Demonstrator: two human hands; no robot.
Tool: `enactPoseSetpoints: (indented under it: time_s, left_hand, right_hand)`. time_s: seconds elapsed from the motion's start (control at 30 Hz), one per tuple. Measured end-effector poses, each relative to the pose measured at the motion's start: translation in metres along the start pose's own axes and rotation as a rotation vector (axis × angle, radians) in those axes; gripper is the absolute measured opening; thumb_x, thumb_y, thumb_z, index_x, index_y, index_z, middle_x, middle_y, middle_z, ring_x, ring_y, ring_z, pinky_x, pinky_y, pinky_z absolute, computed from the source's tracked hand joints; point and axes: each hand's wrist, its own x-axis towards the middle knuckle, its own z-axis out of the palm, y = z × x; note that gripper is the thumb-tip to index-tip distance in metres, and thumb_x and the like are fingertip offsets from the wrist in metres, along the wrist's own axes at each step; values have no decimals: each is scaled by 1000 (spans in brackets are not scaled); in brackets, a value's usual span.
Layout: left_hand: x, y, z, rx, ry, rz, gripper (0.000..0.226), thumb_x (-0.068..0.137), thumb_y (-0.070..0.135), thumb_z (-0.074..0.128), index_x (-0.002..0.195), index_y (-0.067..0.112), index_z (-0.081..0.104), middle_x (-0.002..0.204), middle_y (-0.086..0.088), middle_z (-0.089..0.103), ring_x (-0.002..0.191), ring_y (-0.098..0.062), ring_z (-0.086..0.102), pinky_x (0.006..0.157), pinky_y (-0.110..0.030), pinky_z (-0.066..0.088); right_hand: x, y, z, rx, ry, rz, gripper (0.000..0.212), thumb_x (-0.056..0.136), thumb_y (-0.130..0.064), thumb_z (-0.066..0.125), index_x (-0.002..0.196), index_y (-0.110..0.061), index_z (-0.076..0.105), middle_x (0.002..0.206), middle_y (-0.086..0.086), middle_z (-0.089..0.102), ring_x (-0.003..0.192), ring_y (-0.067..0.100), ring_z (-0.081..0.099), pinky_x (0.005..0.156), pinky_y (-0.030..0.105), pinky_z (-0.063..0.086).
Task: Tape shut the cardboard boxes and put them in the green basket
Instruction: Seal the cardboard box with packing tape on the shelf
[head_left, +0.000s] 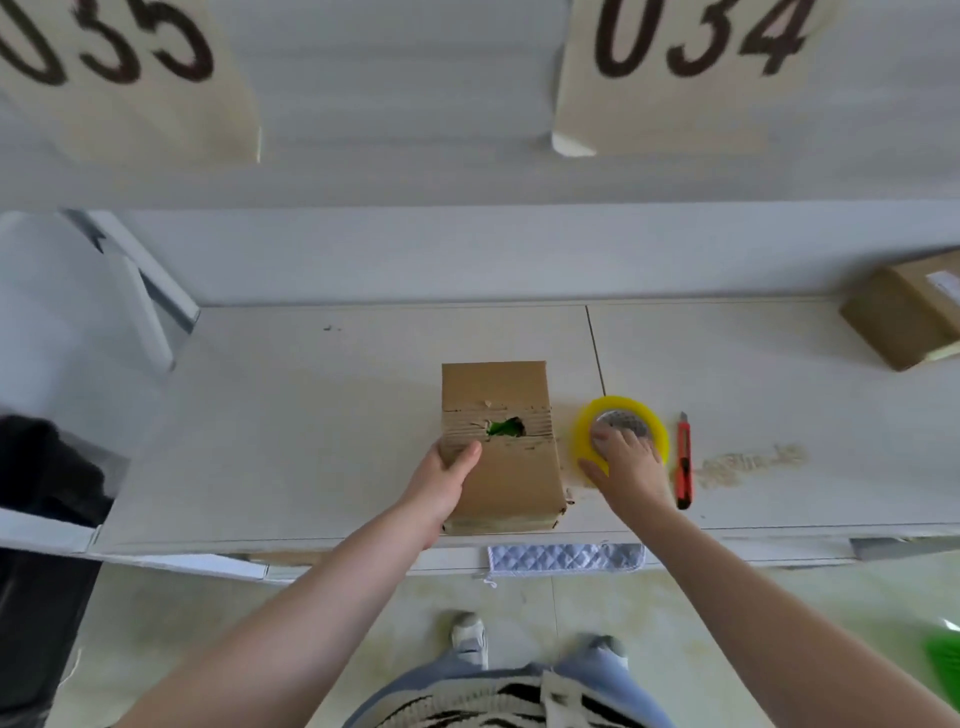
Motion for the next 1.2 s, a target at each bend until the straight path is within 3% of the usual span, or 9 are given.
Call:
enactPoseSetpoints:
  time_s: [0.13,0.27,0.37,0.43,0.6,0.7,0.83,1.0,1.2]
  left_hand:
    - [-1,3,1,38,-10,24,56,93,54,53,139,25,42,135,9,51,112,-12,45,94,-32,34]
    - [-5,17,-8,219,85,95,91,92,59,48,157,17,0,164,-4,10,150,-22,16,119,-39,17]
    - [-16,49,-15,316,166,455,86,90,59,46,157,19,11,164,0,11,149,-12,11,120,-31,13]
    - [-26,78,-12,212,-41,553,87,84,63,48,156,23,17,160,7,22,143,-3,22,114,-23,21]
    - [-44,113,-14,-90,-296,555,50,87,40,58,133,19,55,124,0,67,114,-11,64,94,-22,50]
    - [-52,111,-24,-105,-241,564,41,89,43,61,125,23,61,115,3,71,108,-9,66,92,-23,52]
    - [-61,106,-30,86,55,641,51,88,52,60,127,19,64,115,2,71,106,-12,67,97,-40,53]
    - [-68,101,-36,142,219,751,12,90,21,69,101,20,75,91,9,75,85,-8,71,82,-37,58]
    - [-59,109,-42,47,236,563,13,82,20,78,72,24,70,69,9,70,68,-11,66,78,-46,58]
  right_hand:
    - [3,11,4,-191,-24,-71,36,95,-40,57,126,-22,54,123,1,64,121,21,53,115,33,11]
    - [-3,7,-39,330,185,-13,38,90,-21,68,126,-11,61,118,11,66,114,34,55,86,26,33]
    - [-18,-7,-99,556,99,-272,25,81,-34,70,103,-22,64,81,-13,62,79,8,59,70,23,37]
    - [-31,-27,-129,622,21,-460,22,75,-33,66,95,-28,60,75,-16,57,70,2,50,67,18,38]
    - [-39,-62,-145,657,-131,-613,26,76,-12,62,100,-1,63,82,17,58,77,36,52,71,46,42]
    - [-40,-72,-142,666,-99,-626,21,75,-15,62,96,-17,62,79,2,57,74,22,51,69,35,41]
    - [-39,-86,-135,549,18,-625,23,72,-34,58,94,-37,53,78,-17,54,69,-2,49,62,8,36]
    - [-31,-96,-126,481,123,-562,22,72,-18,61,94,-22,61,75,-22,52,71,-8,51,61,5,36]
    - [-29,-103,-119,421,96,-632,24,74,-16,64,97,-10,64,79,-21,51,77,-10,51,64,3,35]
